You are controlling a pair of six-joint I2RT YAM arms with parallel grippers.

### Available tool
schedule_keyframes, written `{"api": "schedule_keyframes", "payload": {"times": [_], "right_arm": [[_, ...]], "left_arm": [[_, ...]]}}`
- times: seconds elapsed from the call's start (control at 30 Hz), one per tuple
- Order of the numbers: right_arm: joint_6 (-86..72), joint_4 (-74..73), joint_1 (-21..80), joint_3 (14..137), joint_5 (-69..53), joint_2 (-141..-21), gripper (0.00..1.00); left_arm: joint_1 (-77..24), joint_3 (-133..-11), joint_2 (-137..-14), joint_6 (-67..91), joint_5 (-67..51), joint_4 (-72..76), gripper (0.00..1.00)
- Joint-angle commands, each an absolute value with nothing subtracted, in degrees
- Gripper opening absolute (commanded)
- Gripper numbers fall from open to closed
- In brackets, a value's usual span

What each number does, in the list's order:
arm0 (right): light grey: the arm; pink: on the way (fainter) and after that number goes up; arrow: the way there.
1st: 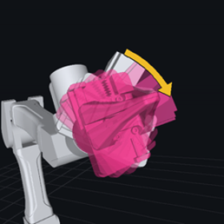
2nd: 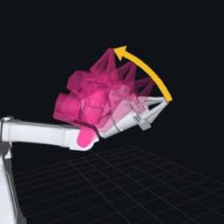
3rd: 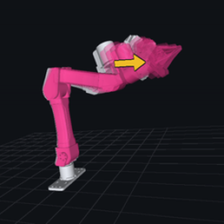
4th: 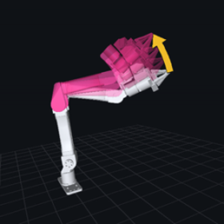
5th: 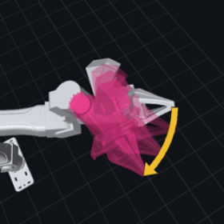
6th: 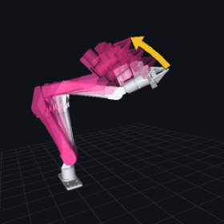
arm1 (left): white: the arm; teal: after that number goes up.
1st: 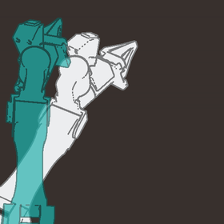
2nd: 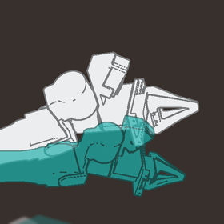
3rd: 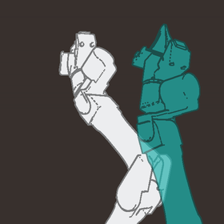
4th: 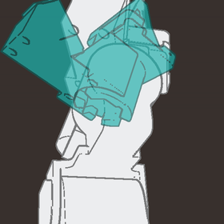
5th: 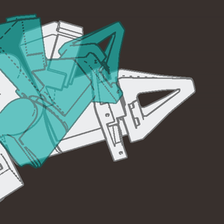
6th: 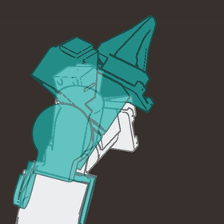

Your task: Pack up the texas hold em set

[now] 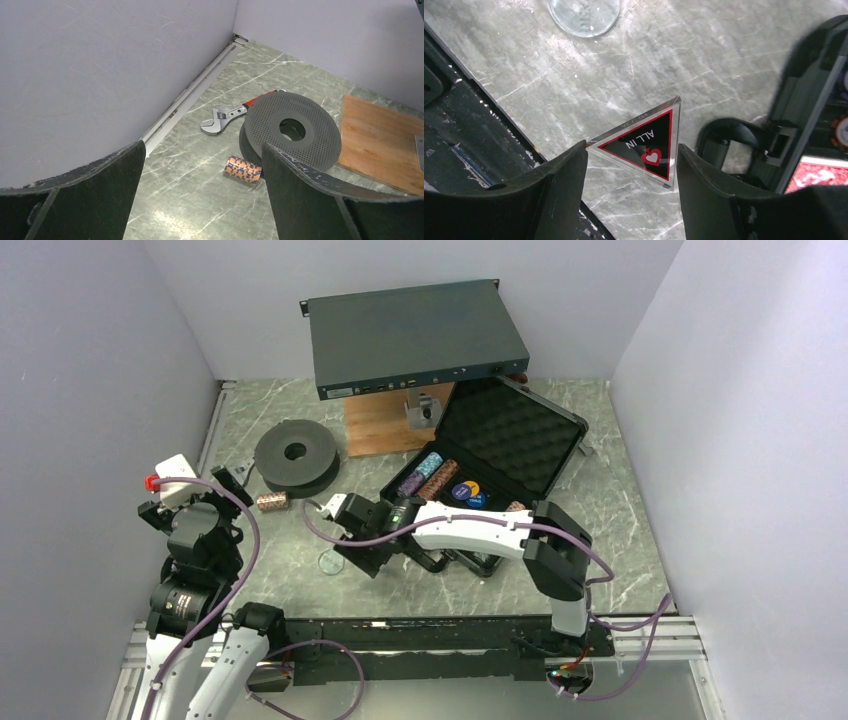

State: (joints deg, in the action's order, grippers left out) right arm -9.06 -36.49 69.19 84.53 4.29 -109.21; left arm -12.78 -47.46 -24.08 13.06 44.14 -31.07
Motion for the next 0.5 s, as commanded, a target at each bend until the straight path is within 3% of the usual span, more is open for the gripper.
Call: {"api": "schedule_keyframes", "payload": {"times": [0.0, 0.47], "right_arm": [[-9.0, -38.6, 68.4, 87.0, 8.0, -105.0, 0.34], [-15.1, -39.8, 56.7, 83.1, 10.2, -99.9, 0.32]], "left_arm": [[-12.5, -47.3, -23.9, 12.4, 43.8, -29.3, 0.92], [-12.5, -47.2, -24.0, 12.1, 43.4, -29.2, 0.92]]}}
